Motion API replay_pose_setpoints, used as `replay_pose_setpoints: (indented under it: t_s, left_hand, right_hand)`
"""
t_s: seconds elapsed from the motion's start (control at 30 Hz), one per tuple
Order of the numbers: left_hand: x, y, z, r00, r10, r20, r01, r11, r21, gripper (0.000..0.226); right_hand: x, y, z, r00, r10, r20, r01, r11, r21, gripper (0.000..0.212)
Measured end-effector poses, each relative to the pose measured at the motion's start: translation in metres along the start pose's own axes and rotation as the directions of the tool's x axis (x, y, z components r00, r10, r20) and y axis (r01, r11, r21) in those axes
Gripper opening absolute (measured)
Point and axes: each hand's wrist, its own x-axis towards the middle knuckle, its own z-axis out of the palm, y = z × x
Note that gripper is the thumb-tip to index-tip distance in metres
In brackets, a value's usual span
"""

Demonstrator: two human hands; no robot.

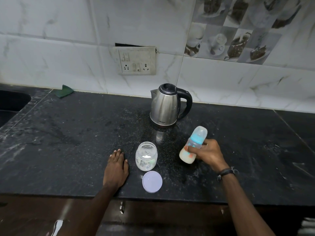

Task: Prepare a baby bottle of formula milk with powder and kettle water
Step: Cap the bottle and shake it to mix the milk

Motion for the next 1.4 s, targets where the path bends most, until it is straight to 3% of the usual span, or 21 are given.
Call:
replay_pose_setpoints:
  t_s: [0.1,0.17,0.23,0.33,0.43,0.7,0.8,0.93,1.07,1.17,1.27,1.4]
  left_hand:
    - [0.000,-0.001,0.002,1.000,-0.012,0.020,0.012,1.000,-0.006,0.063]
    - [0.000,-0.002,0.003,1.000,-0.011,0.015,0.011,1.000,-0.008,0.063]
    - [0.000,-0.001,0.002,1.000,-0.008,0.010,0.008,1.000,-0.008,0.063]
    - [-0.001,-0.001,0.002,1.000,-0.013,0.017,0.014,1.000,-0.009,0.063]
    - [0.000,-0.002,0.002,1.000,-0.011,0.010,0.012,1.000,-0.014,0.063]
    - [0.000,-0.001,0.002,1.000,-0.013,0.015,0.013,1.000,-0.013,0.063]
    - [0.000,-0.001,0.002,1.000,-0.010,0.009,0.010,1.000,-0.013,0.063]
    - [0.000,-0.001,0.002,1.000,-0.012,0.011,0.012,1.000,-0.017,0.062]
    - [0.000,-0.002,0.002,1.000,-0.008,0.016,0.008,1.000,-0.018,0.061]
    - [0.000,-0.002,0.002,1.000,-0.002,0.011,0.002,1.000,-0.017,0.060]
    - [0.000,-0.002,0.001,1.000,-0.003,0.009,0.003,1.000,-0.016,0.061]
    - [0.000,-0.001,0.001,1.000,0.001,0.007,-0.001,1.000,-0.014,0.061]
  right_hand:
    - [0.006,0.001,0.000,0.999,0.007,0.034,-0.009,0.997,0.082,0.039]
    - [0.004,0.000,-0.004,0.999,0.018,0.047,-0.018,1.000,0.003,0.040]
    - [0.002,-0.004,-0.009,0.997,0.005,-0.079,-0.016,0.990,-0.140,0.040]
    - [0.004,-0.007,-0.014,0.997,0.073,-0.019,-0.074,0.994,-0.079,0.042]
    - [0.005,-0.008,-0.018,0.988,0.104,-0.114,-0.129,0.962,-0.239,0.053]
    - [0.006,-0.011,-0.025,0.988,0.106,-0.113,-0.124,0.978,-0.169,0.054]
    - [0.006,-0.013,-0.024,0.986,0.122,-0.113,-0.141,0.973,-0.183,0.065]
    - [0.006,-0.015,-0.025,0.990,0.077,-0.119,-0.094,0.984,-0.149,0.048]
    - [0.005,-0.017,-0.026,0.982,0.046,-0.181,-0.086,0.971,-0.222,0.051]
    - [0.007,-0.017,-0.030,0.994,0.069,-0.090,-0.082,0.984,-0.157,0.043]
    - [0.006,-0.015,-0.032,0.990,0.041,-0.135,-0.074,0.965,-0.250,0.053]
    - [0.005,-0.013,-0.034,0.998,0.051,-0.028,-0.055,0.982,-0.179,0.046]
